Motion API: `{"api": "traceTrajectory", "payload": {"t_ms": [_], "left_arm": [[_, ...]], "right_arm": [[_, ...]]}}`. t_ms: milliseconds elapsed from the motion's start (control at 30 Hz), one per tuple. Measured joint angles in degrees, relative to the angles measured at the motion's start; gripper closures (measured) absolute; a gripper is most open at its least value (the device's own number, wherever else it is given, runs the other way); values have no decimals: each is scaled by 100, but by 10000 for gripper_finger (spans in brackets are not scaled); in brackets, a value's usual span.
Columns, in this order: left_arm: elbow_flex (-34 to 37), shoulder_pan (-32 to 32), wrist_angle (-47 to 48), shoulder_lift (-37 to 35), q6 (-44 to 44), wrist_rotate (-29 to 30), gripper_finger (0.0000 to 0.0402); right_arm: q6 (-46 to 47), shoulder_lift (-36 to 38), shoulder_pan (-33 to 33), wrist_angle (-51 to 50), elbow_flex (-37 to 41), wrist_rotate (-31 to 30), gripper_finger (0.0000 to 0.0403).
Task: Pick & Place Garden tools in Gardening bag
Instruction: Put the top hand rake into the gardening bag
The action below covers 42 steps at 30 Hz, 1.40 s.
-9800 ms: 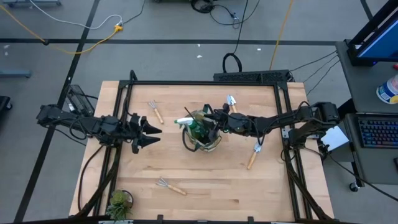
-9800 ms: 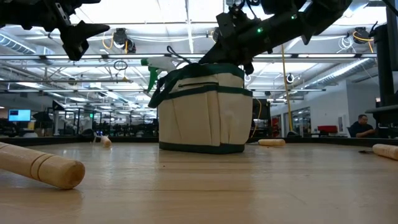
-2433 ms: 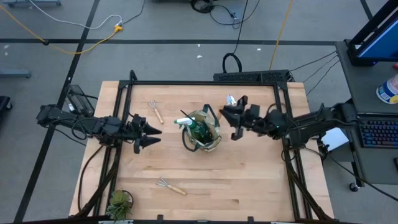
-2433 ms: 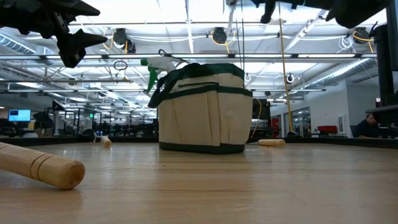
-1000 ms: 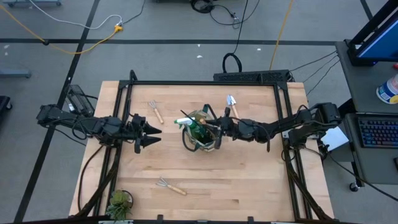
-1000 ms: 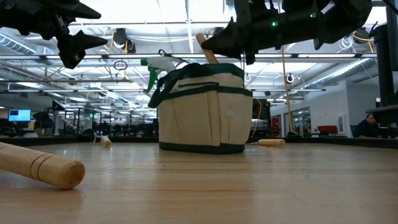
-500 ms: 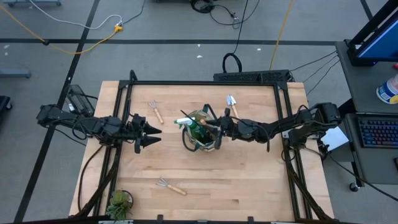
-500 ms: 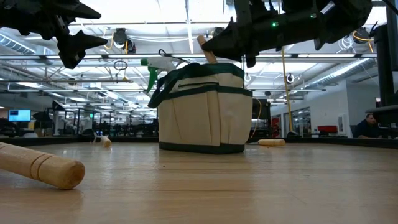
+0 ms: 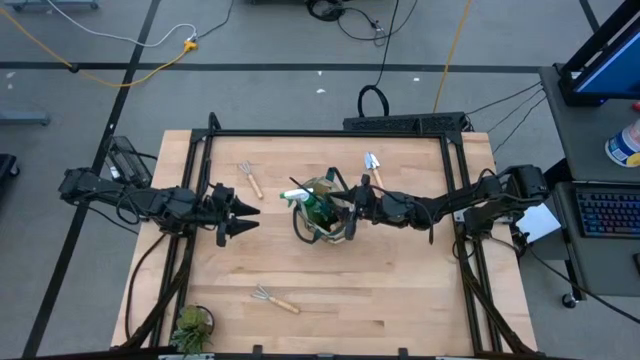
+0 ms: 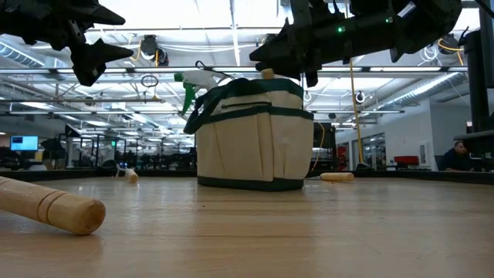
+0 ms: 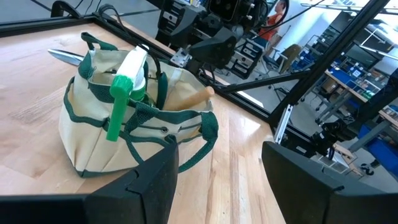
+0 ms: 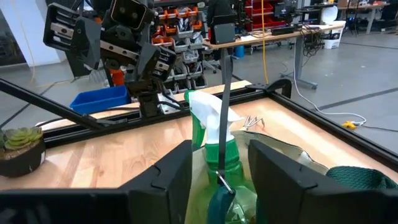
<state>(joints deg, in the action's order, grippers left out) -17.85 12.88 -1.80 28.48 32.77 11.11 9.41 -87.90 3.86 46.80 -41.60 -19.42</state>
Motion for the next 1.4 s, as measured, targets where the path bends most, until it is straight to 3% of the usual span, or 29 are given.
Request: {"api": "traceTrajectory", "payload": {"t_ms": [533, 900, 1067, 1200, 1400], "left_arm": [[0, 0, -234, -1, 121, -2, 165], [0, 0, -575, -1, 55, -2, 165], [0, 0, -614, -1, 52, 19, 165], [0, 0, -616, 0, 56, 428, 165], [0, -82, -615, -1, 56, 916, 165]], "right_arm": [[-299, 2, -22, 418, 4, 2, 241], [-106, 55, -512, 883, 4, 0, 254], [114, 57, -739, 909, 4, 7, 270], [191, 57, -893, 953, 4, 40, 293], [325, 57, -1174, 1000, 4, 622, 345]]}}
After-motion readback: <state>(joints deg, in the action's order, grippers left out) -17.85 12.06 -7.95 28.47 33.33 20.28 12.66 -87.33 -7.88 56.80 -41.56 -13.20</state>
